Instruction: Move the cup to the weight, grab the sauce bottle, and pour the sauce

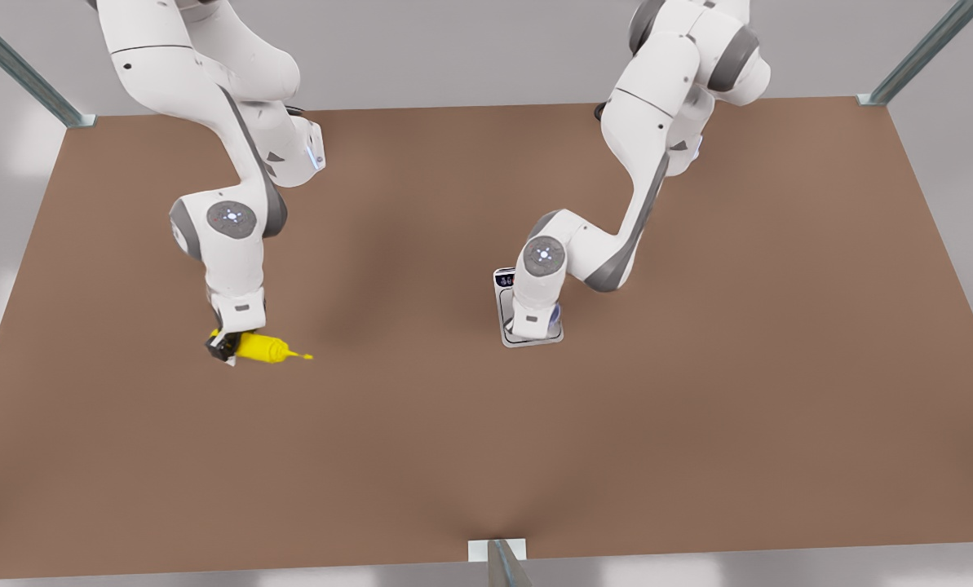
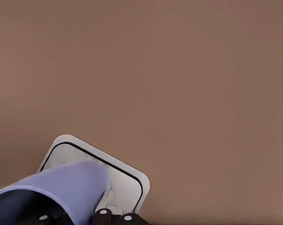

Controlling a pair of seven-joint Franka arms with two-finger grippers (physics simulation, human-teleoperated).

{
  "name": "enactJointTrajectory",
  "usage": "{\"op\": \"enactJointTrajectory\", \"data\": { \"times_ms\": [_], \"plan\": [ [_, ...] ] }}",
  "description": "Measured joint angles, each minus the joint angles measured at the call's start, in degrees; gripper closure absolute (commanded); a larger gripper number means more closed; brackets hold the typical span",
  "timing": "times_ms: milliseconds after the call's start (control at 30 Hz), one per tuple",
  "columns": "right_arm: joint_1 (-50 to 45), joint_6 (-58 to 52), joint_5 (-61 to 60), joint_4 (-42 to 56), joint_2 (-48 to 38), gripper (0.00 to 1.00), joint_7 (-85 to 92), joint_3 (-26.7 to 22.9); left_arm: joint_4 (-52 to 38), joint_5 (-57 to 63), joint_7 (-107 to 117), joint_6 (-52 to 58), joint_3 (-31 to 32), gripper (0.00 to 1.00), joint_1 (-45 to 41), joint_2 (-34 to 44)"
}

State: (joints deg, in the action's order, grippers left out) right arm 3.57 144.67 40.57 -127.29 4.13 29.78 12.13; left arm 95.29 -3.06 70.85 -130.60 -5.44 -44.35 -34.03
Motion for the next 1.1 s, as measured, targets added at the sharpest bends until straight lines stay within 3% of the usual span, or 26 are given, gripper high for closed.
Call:
{"op": "enactJointTrajectory", "data": {
  "times_ms": [233,267,300,333,400,633,900,1000,1100],
  "plan": [
    [-3.1,-0.6,23.4,1.6,1.0,0.44,-2.4,0.0,0.6,0.0,0.6,4.2,-0.1,0.79,-2.7,-0.2],
    [-5.0,-1.1,24.7,1.9,1.3,0.44,-2.8,-0.1,0.5,0.0,0.6,4.4,-0.1,0.69,-2.7,-0.2],
    [-6.9,-3.0,26.2,2.5,1.4,0.44,-4.3,-0.1,0.5,-0.1,0.6,4.3,-0.1,0.47,-2.7,-0.2],
    [-8.4,-4.3,26.3,2.7,1.7,0.44,-5.3,-0.1,0.3,-0.6,0.5,4.1,-0.1,0.34,-2.7,-0.3],
    [-10.0,-6.9,26.3,3.6,2.4,0.44,-7.0,-0.1,0.0,-1.4,0.7,4.0,-0.1,0.2,-2.7,-0.3],
    [-17.8,-17.2,26.2,7.6,5.8,0.44,-15.1,-0.1,-0.1,-2.3,1.2,4.4,-0.3,0.19,-2.7,0.6],
    [-17.9,-17.7,26.2,7.7,5.8,0.44,-15.7,0.0,-0.2,-2.5,0.1,8.9,-1.0,0.19,-2.6,4.2],
    [-22.3,-22.1,26.1,10.3,8.1,0.44,-18.0,0.0,0.3,-3.2,-9.8,16.0,-8.6,0.17,-2.0,11.6],
    [-26.8,-26.5,25.8,13.9,10.7,0.44,-18.9,0.0,1.1,-7.0,-36.7,25.9,-27.3,0.14,-2.0,15.0]
  ]
}}
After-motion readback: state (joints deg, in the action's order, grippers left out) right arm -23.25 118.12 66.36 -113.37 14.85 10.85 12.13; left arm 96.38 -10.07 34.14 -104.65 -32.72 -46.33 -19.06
